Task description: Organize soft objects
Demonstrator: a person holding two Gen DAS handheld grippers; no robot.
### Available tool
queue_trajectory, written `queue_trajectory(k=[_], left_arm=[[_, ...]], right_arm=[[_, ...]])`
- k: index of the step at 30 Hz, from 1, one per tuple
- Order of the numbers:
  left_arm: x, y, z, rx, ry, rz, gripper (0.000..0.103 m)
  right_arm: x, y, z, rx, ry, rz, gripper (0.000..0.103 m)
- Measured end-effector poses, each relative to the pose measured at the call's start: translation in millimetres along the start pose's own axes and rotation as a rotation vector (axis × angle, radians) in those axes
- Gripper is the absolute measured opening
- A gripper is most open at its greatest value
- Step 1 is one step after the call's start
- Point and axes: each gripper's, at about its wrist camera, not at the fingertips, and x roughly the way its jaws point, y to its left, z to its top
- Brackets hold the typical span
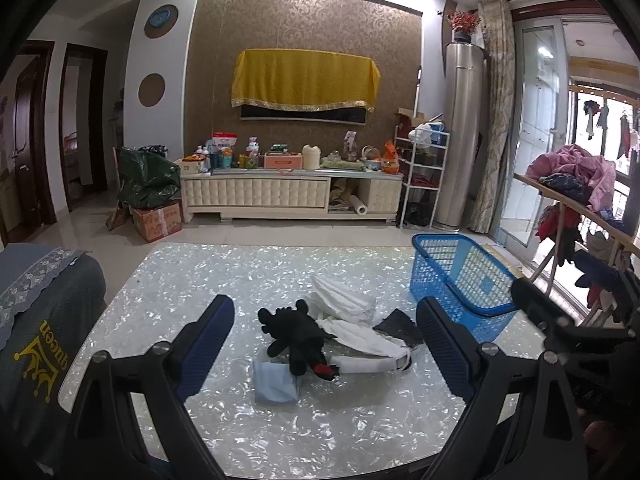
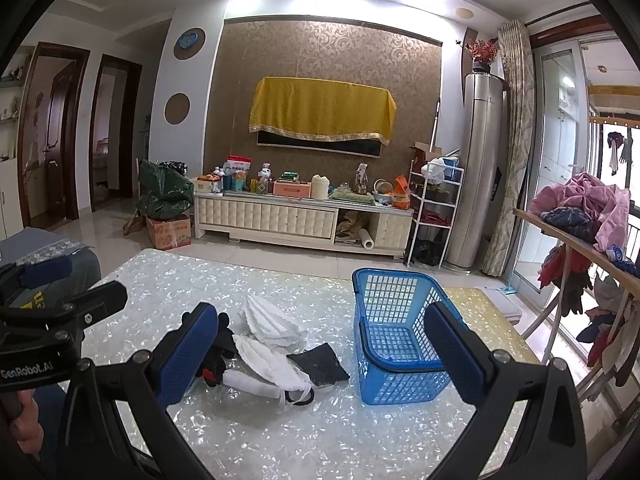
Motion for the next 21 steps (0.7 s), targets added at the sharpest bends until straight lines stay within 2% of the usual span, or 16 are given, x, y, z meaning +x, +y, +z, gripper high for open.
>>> queue_trajectory(k=[5, 11, 21], left_arm=[[14, 10, 4, -0.014, 0.046, 0.013, 0.091], [33, 27, 12, -0.011, 0.111, 0.065, 0.091], [92, 86, 1, 0.021, 0.377, 0.063, 0.091]], right_arm=[[11, -3, 2, -0.004, 0.027, 0.006, 0.103], [30, -9, 5, -0.005, 0.084, 0.019, 0.103], [72, -6, 0, -0.063, 0.208, 0.083, 0.103]])
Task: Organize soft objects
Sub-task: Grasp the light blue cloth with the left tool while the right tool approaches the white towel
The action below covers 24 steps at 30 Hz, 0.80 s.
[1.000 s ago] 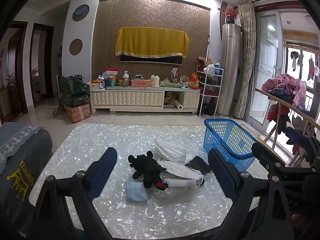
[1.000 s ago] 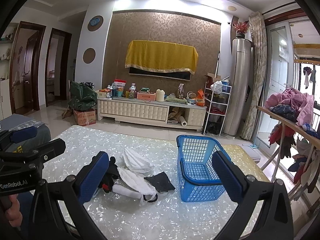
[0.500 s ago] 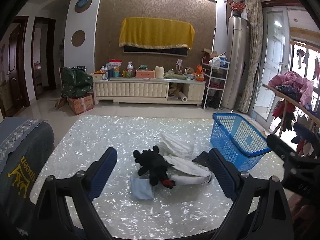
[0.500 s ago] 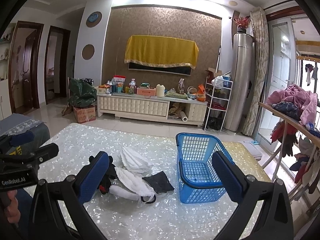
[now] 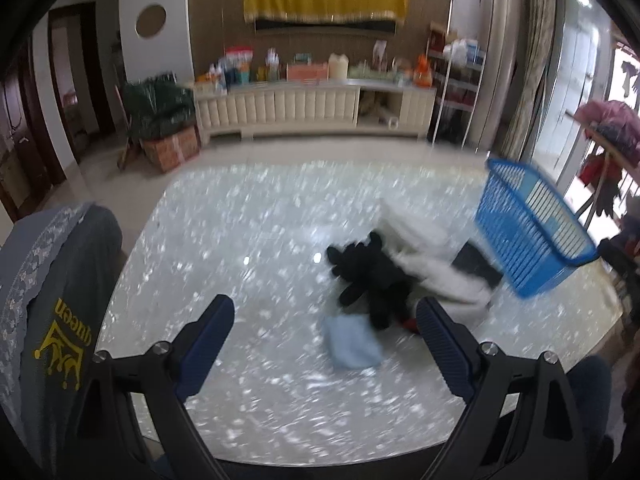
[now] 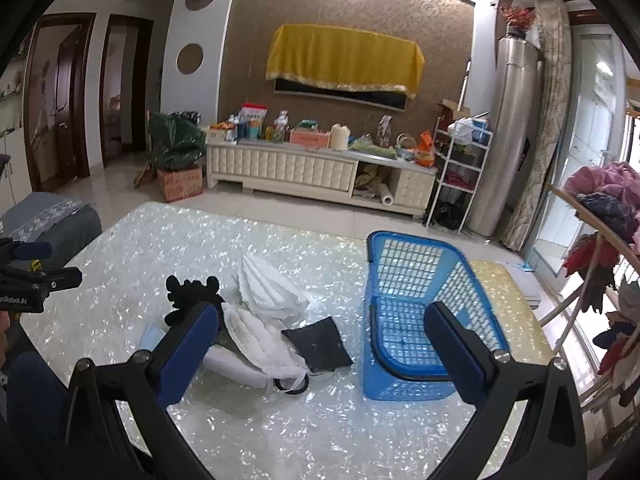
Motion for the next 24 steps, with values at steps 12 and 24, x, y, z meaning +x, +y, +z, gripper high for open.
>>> queue_trajectory(k=[12, 24], left_arm=[[71, 15, -2, 0.013, 0.253, -0.152, 0.091], [144, -6, -22, 0.04, 0.435, -0.198, 0.091]], right_arm=[[48, 19, 8, -0.047, 0.14, 0.114, 0.103], [84, 28, 9, -0.09, 0.232, 0.143, 0.103]])
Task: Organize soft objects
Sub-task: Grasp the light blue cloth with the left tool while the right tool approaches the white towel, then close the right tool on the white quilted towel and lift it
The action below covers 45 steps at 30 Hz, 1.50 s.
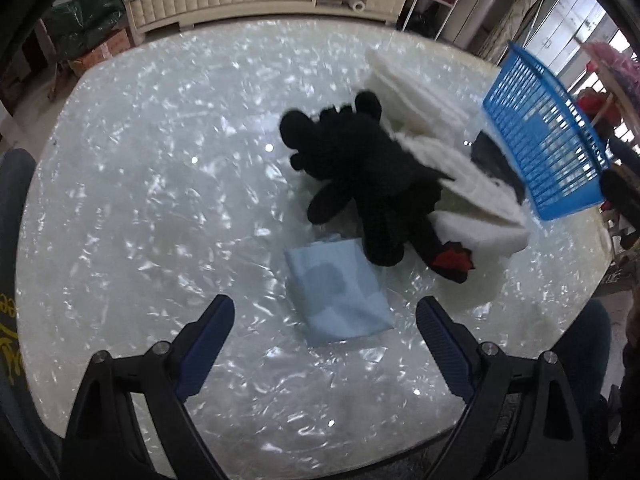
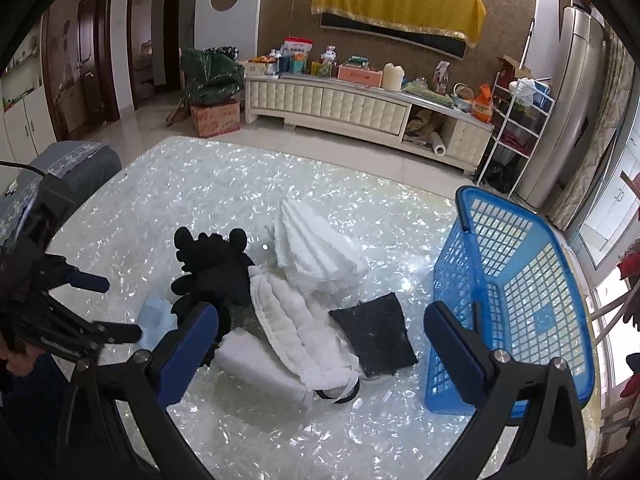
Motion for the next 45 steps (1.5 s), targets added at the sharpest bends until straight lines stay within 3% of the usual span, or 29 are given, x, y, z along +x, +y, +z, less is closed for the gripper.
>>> queue_trajectory(k=[4, 11, 16, 22, 25, 27, 33, 39, 45], left_arm=[[20, -7, 3, -0.002, 0.031, 0.004, 0.09], [46, -15, 6, 0.012, 0.08, 0.015, 0.07], [57, -17, 8, 0.015, 0.094, 0.051, 0.067], [61, -20, 18, 0.011, 0.113, 0.1, 0.045], [58, -12, 17, 0.008, 0.105, 0.088, 0.035], [54, -2, 15, -0.003, 0.099, 0.073, 0.021], [50, 19, 10, -0.039, 0.079, -0.005, 0.008], [27, 35, -6, -0.056, 0.046, -0.044, 0.007], [2, 55, 0, -0.059, 0.004, -0.076, 0.007]], right_arm=[[7, -1, -1, -0.003, 0.023, 0.009, 0.103], [16, -10, -7, -0.004, 0.059, 0.019, 0.103], [19, -13, -13, -0.017, 0.071, 0.026, 0.103], [26, -17, -15, -0.011, 0.092, 0.028, 0.103], [29, -18, -12, -0.013, 0.099, 0.032, 0.103], [31, -19, -9, -0.012, 0.104, 0.037, 0.103], [47, -24, 5, 0.007, 0.131, 0.051, 0.103], [68, -20, 24, -0.03, 0.147, 0.036, 0.103], [107, -13, 45, -0.06, 0.192, 0.063, 0.103]])
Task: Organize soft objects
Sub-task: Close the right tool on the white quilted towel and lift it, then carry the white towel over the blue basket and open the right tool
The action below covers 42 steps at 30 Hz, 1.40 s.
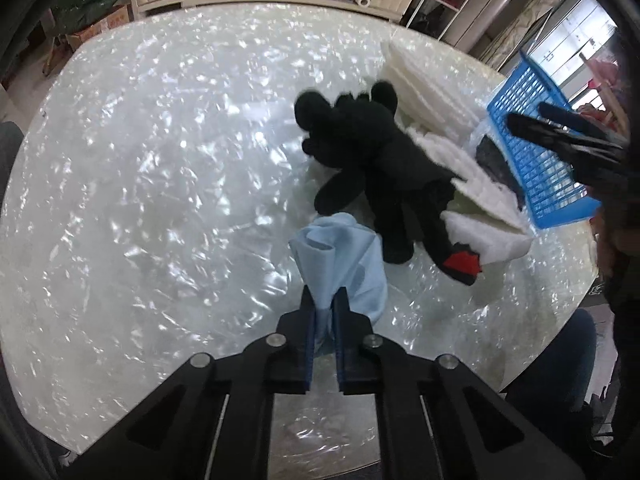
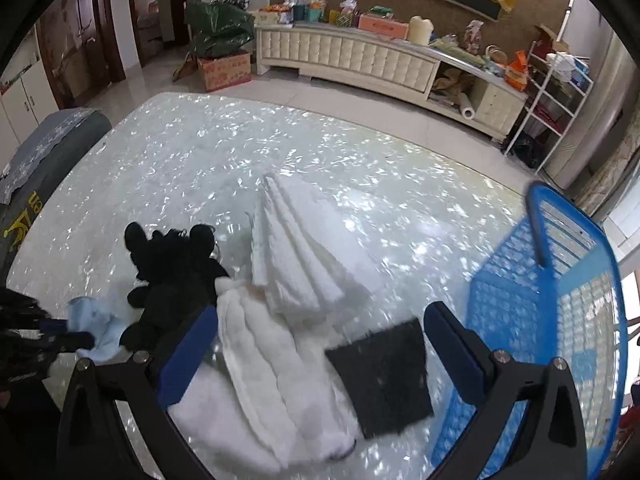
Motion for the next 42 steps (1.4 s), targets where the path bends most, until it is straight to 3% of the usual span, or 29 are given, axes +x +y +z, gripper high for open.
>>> queue_trajectory(k=[8, 17, 19, 21, 25, 29, 32, 42], left_arm=[[-36, 7, 11, 0.013, -0.059, 0.0, 0.007], [-28, -3, 20, 0.043, -0.061, -0.026, 0.007], [-27, -5, 24, 0.046, -0.068, -0.028, 0.007], [-24, -11, 28, 0.046, -0.077, -0.02, 0.007], [-24, -16, 39, 0.05, -0.089, -0.02, 0.007], [-26, -24, 43, 0.057, -0.101, -0.02, 0.007], [-27, -31, 43, 0.067, -0.103, -0.018, 0.007], [-22, -56, 37, 0.099, -0.1, 0.01, 0.007]], right_arm=[[51, 9, 28, -0.023, 0.056, 0.019, 0.103], [98, 3, 45, -0.023, 0.155, 0.037, 0.103], [106, 0, 45, -0.022, 0.175, 0.042, 0.095], [114, -2, 44, -0.019, 0.196, 0.058, 0.079], [121, -7, 45, -0.017, 0.195, 0.08, 0.07], [115, -26, 43, 0.019, 0.17, 0.066, 0.029], [103, -43, 43, 0.083, 0.157, 0.103, 0.028], [27, -54, 38, 0.058, 0.035, 0.117, 0.028]])
